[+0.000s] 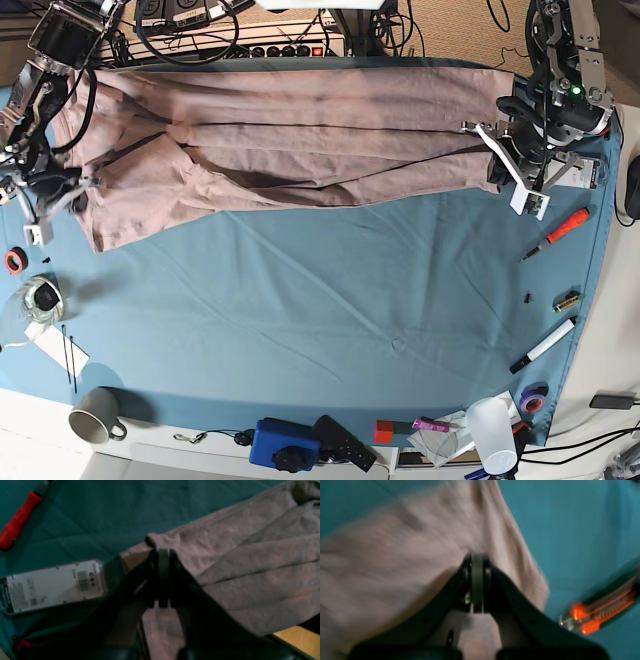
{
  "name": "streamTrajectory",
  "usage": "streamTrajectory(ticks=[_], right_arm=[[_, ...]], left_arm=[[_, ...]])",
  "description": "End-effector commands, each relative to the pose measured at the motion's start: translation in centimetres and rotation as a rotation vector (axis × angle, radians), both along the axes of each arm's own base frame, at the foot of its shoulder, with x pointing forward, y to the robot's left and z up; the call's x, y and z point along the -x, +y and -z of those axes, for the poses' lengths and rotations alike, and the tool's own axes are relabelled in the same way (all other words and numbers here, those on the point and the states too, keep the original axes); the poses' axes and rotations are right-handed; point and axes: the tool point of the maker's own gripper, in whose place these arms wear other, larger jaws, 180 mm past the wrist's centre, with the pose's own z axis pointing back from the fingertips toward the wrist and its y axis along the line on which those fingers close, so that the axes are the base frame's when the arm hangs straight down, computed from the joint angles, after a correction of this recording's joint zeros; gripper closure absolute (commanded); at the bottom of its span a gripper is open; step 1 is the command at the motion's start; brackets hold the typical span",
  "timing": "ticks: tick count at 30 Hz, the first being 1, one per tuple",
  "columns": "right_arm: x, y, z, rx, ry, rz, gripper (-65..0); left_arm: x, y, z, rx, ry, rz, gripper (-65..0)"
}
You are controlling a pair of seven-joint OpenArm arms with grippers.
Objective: Fold the T-shirt properly
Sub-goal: 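Regrasp the folded shirt end with the right gripper and tuck it over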
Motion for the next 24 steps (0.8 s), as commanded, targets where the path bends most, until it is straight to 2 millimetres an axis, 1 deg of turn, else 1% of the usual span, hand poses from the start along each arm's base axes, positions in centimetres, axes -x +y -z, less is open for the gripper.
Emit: streamTrajectory(ticks=[1,2,4,9,15,17,18,19,21,22,24], right_arm=[[-1.0,-0.4,-2.8,0.048,-0.064,-0.017,0.0],[-1.0,-0.2,-3.4,0.067,-0.068,-0.028,0.0],[-0.8,0.1,-3.9,0.089,-0.070,-0.041,0.0],[0.0,0.5,-3.5,0.099,-0.060,-0.055,0.0],[0.4,-0.5,-3.2,0.149,-0.029,-0.034,-0.5],[0.5,-0.8,-3.1,0.167,-0.019,-0.026,-12.7],[0.5,-1.0,-3.0,0.178,-0.017,-0.022,-16.7],[0.5,-1.3,-3.1,0.193,-0.021,-0.015,-18.4],[0.3,-2.0,-2.8,0.205,-0.033,0.009,-18.5],[0.3,-2.4,-2.4,0.193,-0.034,0.026,-18.5],[0.6,-2.8,-0.9,0.161,0.000,0.048,-18.5]], left_arm=[[-0.6,0.0,-1.0,0.001,-0.041,0.005,0.0],[-0.6,0.0,-1.0,0.001,-0.042,0.005,0.0],[-0.6,0.0,-1.0,0.001,-0.042,0.005,0.0],[-0.3,0.0,-0.8,0.001,-0.036,0.005,0.0],[-0.3,0.0,-0.8,0.002,-0.036,0.005,0.0],[-0.3,0.0,-0.8,0.002,-0.036,0.006,0.0],[-0.3,0.0,-0.8,0.002,-0.036,0.005,0.0],[-0.3,0.0,-0.8,0.002,-0.036,0.005,0.0],[-0.3,0.0,-0.8,0.003,-0.036,0.005,0.0],[-0.3,0.0,-0.8,0.003,-0.036,0.005,0.0],[-0.4,-0.1,-0.9,0.004,-0.039,0.005,0.0]])
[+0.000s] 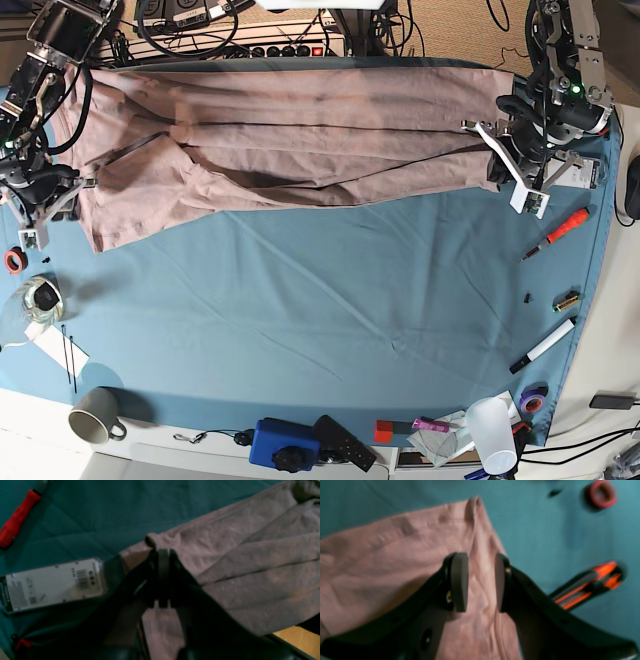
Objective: Fold the T-shirt properly
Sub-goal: 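Regrasp the folded shirt end with the right gripper and tuck it over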
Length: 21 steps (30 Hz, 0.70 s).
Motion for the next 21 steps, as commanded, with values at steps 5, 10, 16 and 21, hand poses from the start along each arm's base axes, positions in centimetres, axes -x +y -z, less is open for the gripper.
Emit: streamTrajectory(ticks=[5,10,16,21], right_arm=[[0.1,-1.3,1.7,-0.042,0.039,0.032,-18.5],[-0.2,-0.6,2.6,-0.056,0.056,0.009,-18.5],[-0.3,1.8,4.9,-0.039,0.140,-0.038,-18.5],[-0.5,1.7,5.2,0.008,0.153,-0.024,-15.2]], left_arm=[[-0.6,-0.2,-1.0,0.008,-0.042,0.006,0.0],[-0.6,-0.2,-1.0,0.009,-0.045,0.005,0.0],[-0.6,-0.5,-1.1,0.029,-0.048,0.010,0.0],[-0.6,-0.4,-1.1,0.027,-0.048,0.009,0.0]])
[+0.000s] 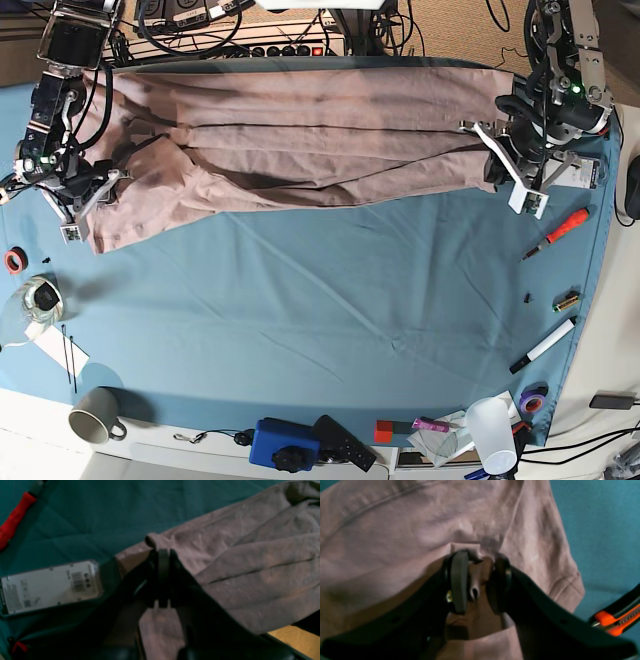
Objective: Fold the T-shirt properly
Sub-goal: 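Regrasp the folded shirt end with the right gripper and tuck it over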
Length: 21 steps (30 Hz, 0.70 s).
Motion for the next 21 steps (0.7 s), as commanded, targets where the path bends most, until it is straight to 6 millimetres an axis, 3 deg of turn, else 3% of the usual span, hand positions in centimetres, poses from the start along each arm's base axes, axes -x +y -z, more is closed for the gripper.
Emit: streamTrajectory(ticks=[1,3,7,14,21], right_arm=[[-0.4,-1.0,-0.9,0.041,-0.008,0.003,-10.4],[-0.4,-1.2,-1.1,0.059,0.001,0.003,-0.5],[-1.1,-0.9,-2.8,0.085,-0.037,-0.020,0.0],[-3.4,1.5,-9.0,0.172,-0.203,-0.114,0.0],[-2.3,1.6,-8.4,0.179,-0.175,-0.117,0.0]], left_arm=[[-0.6,-0.1,-1.0,0.005,-0.043,0.006,0.0],[-0.6,-0.1,-1.0,0.004,-0.043,0.006,0.0],[-0.6,-0.1,-1.0,0.004,-0.043,0.006,0.0],[-0.5,-0.1,-0.9,0.003,-0.036,0.007,0.0],[0.0,0.1,-0.5,-0.007,-0.006,0.008,0.0]])
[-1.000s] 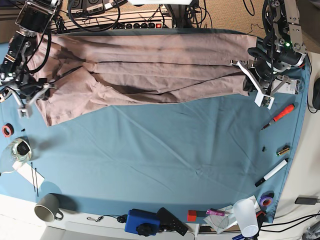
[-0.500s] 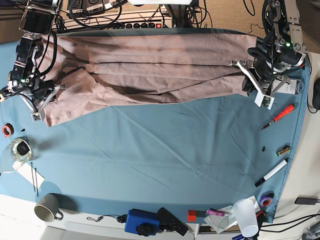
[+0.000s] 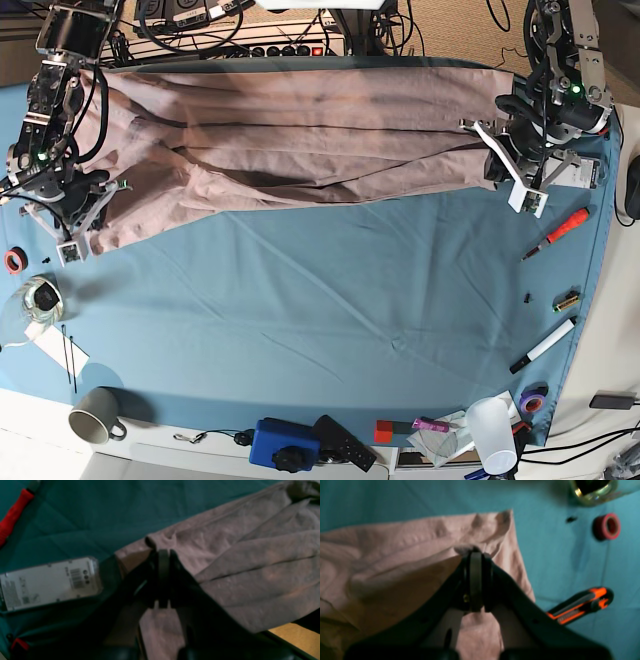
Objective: Fold the T-shirt properly
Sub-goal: 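Regrasp the folded shirt end with the right gripper and tuck it over, then drag the shirt end with the left gripper toward the right gripper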
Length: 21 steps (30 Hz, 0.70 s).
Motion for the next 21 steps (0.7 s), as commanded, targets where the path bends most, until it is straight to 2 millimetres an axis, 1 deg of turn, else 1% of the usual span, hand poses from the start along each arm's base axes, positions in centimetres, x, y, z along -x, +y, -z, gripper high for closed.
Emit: streamTrajectory(ticks=[1,3,5,8,11,15,21], right_arm=[[-0.4,-0.8,-1.4,0.024,-0.036,0.006,0.0],[0.4,-0.8,-1.2,0.010,-0.023,0.013,0.0],[1.1,-0.8,-1.4,-0.010,-0.031,0.018,0.0],[2.3,-1.3,-2.4,-0.011,-0.053,0.026,0.0],[3.8,-2.0,-3.4,-0.009,-0.069,0.038,0.0],[5.9,-3.7,-4.5,-0.011,-0.094,0.090,0.0],[8.7,-6.3,-4.8,0.015,-0.061,0.177,0.0]], left_arm=[[-0.3,0.0,-0.7,-0.002,-0.026,0.007,0.0],[0.0,0.0,-0.5,-0.002,-0.017,0.006,0.0],[0.4,0.0,-0.3,-0.004,-0.006,0.008,0.0],[1.2,0.0,-0.4,-0.018,0.002,0.013,0.0],[1.8,0.1,-0.8,-0.048,-0.013,0.017,0.0],[1.9,0.2,-1.3,-0.073,-0.037,0.018,0.0],[1.9,0.2,-1.3,-0.074,-0.032,0.018,0.0]])
